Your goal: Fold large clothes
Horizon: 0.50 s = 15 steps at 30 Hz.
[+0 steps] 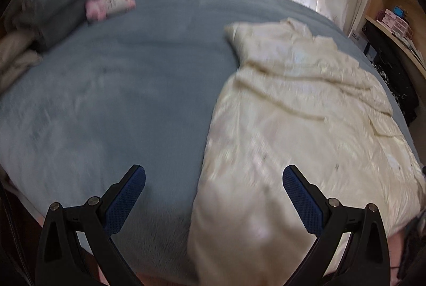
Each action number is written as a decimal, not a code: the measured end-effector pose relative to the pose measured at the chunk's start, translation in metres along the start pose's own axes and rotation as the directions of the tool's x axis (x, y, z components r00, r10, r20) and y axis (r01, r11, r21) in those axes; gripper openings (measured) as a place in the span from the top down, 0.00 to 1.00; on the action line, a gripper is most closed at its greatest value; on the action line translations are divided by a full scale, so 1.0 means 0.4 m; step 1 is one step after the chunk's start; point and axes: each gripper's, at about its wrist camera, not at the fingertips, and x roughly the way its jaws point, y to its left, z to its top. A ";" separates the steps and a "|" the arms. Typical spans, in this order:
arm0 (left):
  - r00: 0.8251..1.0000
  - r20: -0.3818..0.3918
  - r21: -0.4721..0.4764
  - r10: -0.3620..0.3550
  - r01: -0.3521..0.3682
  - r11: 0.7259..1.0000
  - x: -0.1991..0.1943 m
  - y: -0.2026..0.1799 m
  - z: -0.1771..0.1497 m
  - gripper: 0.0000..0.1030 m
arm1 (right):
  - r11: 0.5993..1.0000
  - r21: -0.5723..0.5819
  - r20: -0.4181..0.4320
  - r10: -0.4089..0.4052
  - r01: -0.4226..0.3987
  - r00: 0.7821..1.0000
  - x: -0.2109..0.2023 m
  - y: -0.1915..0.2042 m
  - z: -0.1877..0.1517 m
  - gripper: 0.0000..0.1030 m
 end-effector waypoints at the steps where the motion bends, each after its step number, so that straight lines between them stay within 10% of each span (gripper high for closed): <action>1: 1.000 -0.014 -0.011 -0.009 0.009 1.000 0.010 0.009 -0.006 0.01 | 1.000 0.018 -0.010 -0.010 0.010 1.000 0.004 -0.019 -0.008 0.21; 15: 0.990 -0.050 -0.022 -0.133 0.132 0.991 0.116 0.029 -0.056 0.01 | 0.990 0.113 -0.089 0.097 -0.087 0.991 0.078 -0.067 -0.069 0.19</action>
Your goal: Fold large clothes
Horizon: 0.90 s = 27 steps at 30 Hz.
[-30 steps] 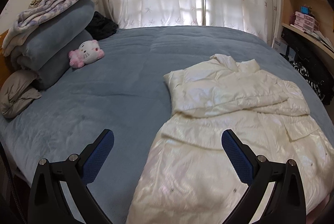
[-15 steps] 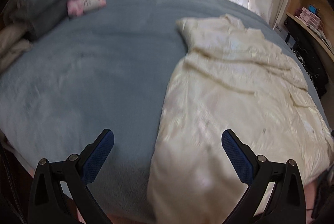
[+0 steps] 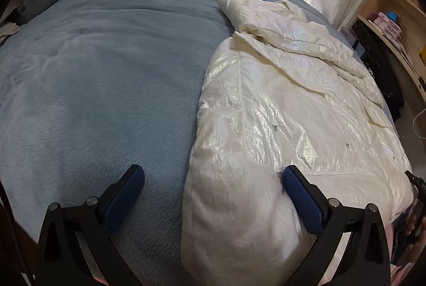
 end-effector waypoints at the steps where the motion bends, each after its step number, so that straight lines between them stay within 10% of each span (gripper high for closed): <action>1: 1.000 0.007 0.001 -0.008 0.008 1.000 0.005 0.003 -0.003 0.01 | 1.000 0.008 -0.001 0.014 -0.014 1.000 0.004 -0.003 -0.003 0.19; 5: 0.999 0.035 0.006 -0.024 0.024 1.000 0.015 0.006 -0.012 0.01 | 0.997 0.037 -0.003 0.073 -0.073 0.997 0.009 -0.018 -0.014 0.22; 12: 1.000 0.010 -0.038 -0.017 0.017 0.999 0.017 0.001 -0.006 0.03 | 0.986 0.045 -0.030 0.163 -0.162 0.986 0.006 0.009 -0.017 0.72; 16: 0.995 0.002 -0.092 -0.100 0.100 0.991 0.003 -0.020 -0.006 0.71 | 0.984 0.061 -0.026 0.171 -0.169 0.985 -0.003 0.024 -0.016 0.81; 27: 0.974 0.184 0.014 0.131 -0.136 0.991 -0.125 -0.194 -0.004 0.91 | 0.987 0.046 0.058 0.153 -0.155 0.987 -0.080 0.064 0.011 0.88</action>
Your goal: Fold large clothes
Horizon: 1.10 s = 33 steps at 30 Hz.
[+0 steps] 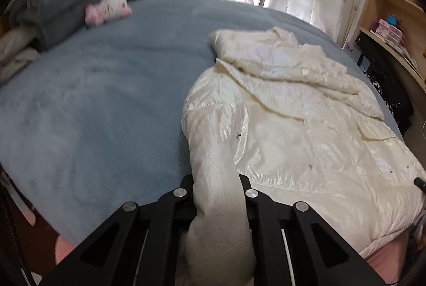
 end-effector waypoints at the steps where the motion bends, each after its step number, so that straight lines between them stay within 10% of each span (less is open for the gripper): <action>1: 1.000 0.019 0.005 0.005 -0.005 1.000 -0.019 -0.008 0.004 0.91 | 1.000 -0.003 0.008 0.005 -0.005 1.000 -0.007 0.005 0.004 0.88; 21: 0.999 0.030 -0.117 -0.046 0.049 0.992 -0.284 0.053 0.072 0.91 | 0.993 0.008 0.146 0.118 -0.121 0.982 -0.211 0.046 0.077 0.89; 33: 0.987 0.019 -0.280 -0.159 0.158 0.947 -0.089 0.078 0.351 0.91 | 0.984 0.118 0.182 0.114 -0.137 0.977 -0.087 0.092 0.304 0.89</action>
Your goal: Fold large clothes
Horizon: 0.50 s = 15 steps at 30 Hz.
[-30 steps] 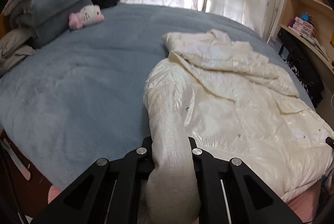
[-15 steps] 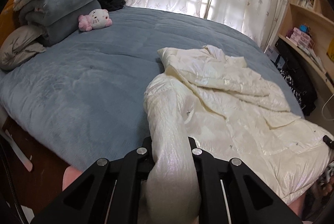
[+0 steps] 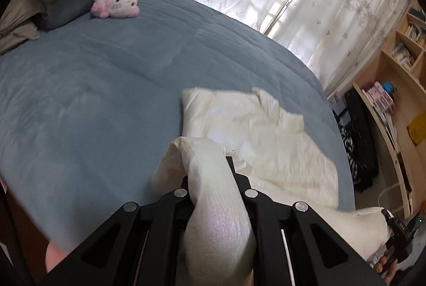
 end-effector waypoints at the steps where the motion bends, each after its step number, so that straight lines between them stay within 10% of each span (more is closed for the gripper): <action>1: 1.000 0.003 -0.001 0.005 -0.005 1.000 0.026 -0.008 0.021 0.90 | 1.000 0.001 0.001 -0.008 0.008 1.000 0.039 0.013 0.031 0.89; 8: 0.999 -0.035 -0.088 0.009 -0.012 0.996 0.301 -0.037 0.218 0.63 | 0.997 0.012 -0.058 -0.070 0.071 0.996 0.336 0.077 0.217 0.80; 15: 0.995 -0.046 -0.189 -0.088 0.078 0.979 0.422 -0.017 0.290 0.28 | 0.995 0.082 -0.148 0.063 -0.051 0.987 0.488 0.066 0.268 0.34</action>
